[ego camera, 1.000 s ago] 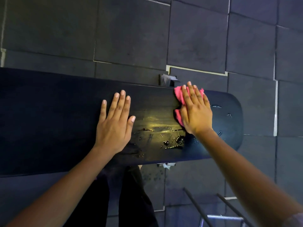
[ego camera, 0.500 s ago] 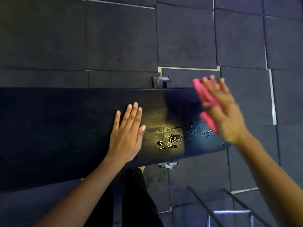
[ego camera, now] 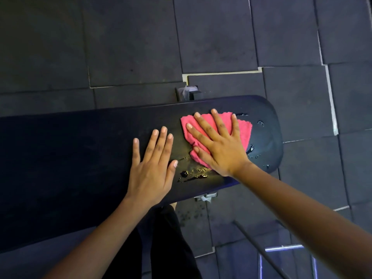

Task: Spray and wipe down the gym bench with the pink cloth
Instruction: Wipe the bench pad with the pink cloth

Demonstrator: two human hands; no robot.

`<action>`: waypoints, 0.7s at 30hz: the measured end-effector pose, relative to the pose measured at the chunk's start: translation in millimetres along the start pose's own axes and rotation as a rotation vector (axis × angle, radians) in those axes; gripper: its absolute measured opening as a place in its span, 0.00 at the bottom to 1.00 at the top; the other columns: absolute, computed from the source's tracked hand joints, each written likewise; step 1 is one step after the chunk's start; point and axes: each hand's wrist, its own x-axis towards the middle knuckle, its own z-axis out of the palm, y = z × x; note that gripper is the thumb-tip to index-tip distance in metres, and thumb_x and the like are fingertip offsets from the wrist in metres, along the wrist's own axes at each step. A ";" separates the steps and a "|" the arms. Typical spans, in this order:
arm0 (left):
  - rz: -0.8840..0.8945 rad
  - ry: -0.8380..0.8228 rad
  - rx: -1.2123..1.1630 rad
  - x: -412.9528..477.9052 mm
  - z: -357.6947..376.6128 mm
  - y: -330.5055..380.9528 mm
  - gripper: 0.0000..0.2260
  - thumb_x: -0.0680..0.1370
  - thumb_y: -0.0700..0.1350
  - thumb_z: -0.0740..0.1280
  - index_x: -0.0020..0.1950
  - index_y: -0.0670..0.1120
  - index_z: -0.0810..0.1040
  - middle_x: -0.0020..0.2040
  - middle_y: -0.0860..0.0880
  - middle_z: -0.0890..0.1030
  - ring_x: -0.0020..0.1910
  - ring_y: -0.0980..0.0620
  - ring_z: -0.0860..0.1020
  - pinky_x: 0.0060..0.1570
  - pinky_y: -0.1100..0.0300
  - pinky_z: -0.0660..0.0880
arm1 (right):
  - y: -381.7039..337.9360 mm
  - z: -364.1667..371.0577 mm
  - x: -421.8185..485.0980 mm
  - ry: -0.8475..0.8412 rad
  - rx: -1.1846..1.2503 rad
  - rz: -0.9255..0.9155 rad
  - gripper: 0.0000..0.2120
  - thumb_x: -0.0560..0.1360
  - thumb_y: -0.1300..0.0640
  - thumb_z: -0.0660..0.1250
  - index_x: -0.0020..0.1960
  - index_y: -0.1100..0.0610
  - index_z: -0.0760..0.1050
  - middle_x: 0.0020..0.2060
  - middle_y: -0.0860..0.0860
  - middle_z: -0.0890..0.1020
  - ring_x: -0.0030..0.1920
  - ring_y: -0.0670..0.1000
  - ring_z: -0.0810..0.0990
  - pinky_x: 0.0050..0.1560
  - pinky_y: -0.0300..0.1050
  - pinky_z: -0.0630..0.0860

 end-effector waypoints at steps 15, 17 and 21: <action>0.069 -0.007 0.025 22.8 8.5 29.1 0.27 0.82 0.54 0.48 0.78 0.43 0.51 0.79 0.46 0.50 0.78 0.49 0.48 0.76 0.44 0.47 | 70.9 9.7 -8.8 0.146 0.290 0.695 0.27 0.81 0.49 0.46 0.79 0.53 0.51 0.79 0.53 0.53 0.79 0.55 0.50 0.77 0.57 0.47; 0.067 -0.005 0.025 22.7 8.6 30.9 0.27 0.82 0.54 0.48 0.78 0.43 0.51 0.79 0.46 0.50 0.78 0.49 0.48 0.76 0.44 0.47 | 76.3 12.5 -18.2 0.171 0.310 0.836 0.27 0.82 0.49 0.46 0.79 0.55 0.51 0.79 0.54 0.55 0.78 0.56 0.51 0.77 0.56 0.47; 0.057 0.013 0.025 22.4 9.4 32.5 0.27 0.82 0.54 0.48 0.78 0.43 0.51 0.79 0.46 0.51 0.78 0.49 0.48 0.76 0.44 0.48 | 62.5 18.1 -32.6 0.227 0.383 1.081 0.27 0.82 0.50 0.47 0.79 0.57 0.50 0.79 0.56 0.54 0.78 0.57 0.52 0.77 0.55 0.47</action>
